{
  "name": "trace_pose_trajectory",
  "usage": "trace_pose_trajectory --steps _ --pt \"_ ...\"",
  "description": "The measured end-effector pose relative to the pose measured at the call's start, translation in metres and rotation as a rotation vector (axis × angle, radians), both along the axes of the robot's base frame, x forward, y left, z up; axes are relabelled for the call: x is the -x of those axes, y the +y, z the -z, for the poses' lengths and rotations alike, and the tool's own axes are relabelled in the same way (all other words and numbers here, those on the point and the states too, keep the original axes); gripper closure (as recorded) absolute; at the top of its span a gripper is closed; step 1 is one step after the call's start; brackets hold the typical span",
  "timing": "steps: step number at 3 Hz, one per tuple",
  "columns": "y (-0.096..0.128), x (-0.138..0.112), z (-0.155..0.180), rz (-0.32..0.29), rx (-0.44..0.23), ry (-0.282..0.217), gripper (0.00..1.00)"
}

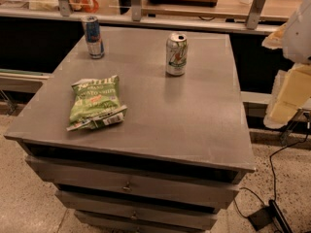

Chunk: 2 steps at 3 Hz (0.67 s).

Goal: Knock redbull can over

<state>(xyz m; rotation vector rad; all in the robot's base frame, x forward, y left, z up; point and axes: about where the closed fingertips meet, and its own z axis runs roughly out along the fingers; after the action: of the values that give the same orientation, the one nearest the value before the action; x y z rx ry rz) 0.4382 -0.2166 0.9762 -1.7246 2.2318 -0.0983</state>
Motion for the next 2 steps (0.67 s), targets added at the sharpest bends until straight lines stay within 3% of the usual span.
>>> trace_pose_trajectory --steps 1,2 --pt "0.003 -0.001 -0.002 -0.001 -0.010 -0.011 0.00" --pt "0.018 -0.019 -0.006 0.063 -0.125 -0.037 0.00"
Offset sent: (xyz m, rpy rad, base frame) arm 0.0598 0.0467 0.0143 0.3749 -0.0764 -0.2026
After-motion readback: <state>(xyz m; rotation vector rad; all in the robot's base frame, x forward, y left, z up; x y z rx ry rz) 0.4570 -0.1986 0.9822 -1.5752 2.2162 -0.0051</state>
